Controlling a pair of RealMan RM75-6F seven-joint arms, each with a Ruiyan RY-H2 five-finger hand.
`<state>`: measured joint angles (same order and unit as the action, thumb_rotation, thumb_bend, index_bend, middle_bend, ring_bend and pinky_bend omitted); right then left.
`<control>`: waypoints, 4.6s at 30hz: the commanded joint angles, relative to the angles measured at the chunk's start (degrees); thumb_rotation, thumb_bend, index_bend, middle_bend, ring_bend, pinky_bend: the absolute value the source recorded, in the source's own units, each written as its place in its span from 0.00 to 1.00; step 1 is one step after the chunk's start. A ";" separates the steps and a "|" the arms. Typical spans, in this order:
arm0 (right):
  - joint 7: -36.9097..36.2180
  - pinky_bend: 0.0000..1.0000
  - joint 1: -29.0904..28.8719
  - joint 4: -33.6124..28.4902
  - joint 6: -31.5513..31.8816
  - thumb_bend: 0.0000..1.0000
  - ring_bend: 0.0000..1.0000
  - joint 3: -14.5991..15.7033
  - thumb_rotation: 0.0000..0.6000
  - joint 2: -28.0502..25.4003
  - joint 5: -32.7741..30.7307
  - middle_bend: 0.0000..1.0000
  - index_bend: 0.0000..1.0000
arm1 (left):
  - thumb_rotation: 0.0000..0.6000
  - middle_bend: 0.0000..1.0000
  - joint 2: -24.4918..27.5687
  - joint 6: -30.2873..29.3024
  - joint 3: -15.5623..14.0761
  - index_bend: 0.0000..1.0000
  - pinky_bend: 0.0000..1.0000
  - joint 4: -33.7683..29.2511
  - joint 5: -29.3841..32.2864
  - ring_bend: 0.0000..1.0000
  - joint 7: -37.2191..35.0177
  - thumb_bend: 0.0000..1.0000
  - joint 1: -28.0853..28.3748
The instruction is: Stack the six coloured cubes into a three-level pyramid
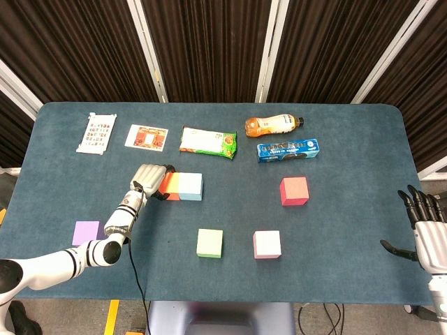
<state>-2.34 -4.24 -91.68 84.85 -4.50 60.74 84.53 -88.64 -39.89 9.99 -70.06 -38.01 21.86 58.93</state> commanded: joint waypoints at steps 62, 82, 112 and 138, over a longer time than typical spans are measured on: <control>2.02 0.29 -37.18 26.88 -49.97 0.17 0.12 -6.94 1.00 21.35 -17.94 0.24 0.33 | 1.00 0.12 19.91 -23.14 -3.53 0.12 0.22 -26.26 -26.73 0.05 -18.04 0.32 -23.43; 5.74 0.32 -44.03 15.35 -51.46 0.26 0.19 -10.96 1.00 19.45 -28.65 0.31 0.58 | 1.00 0.12 20.08 -24.01 -3.75 0.12 0.22 -26.66 -32.59 0.05 -17.01 0.32 -25.60; 29.55 0.32 -65.74 30.91 -47.30 0.26 0.19 -8.92 1.00 39.91 -59.37 0.31 0.57 | 1.00 0.12 19.91 -23.35 -3.85 0.12 0.21 -24.71 -39.43 0.05 -22.11 0.32 -26.53; 31.59 0.32 -68.51 37.45 -48.02 0.26 0.19 -10.35 1.00 45.46 -60.38 0.31 0.56 | 1.00 0.12 18.90 -22.03 -3.67 0.12 0.21 -21.97 -41.05 0.05 -25.68 0.32 -26.53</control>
<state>29.24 -72.72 -54.32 36.82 -14.79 106.11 24.10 -69.72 -61.97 6.28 -92.13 -79.02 -3.71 32.38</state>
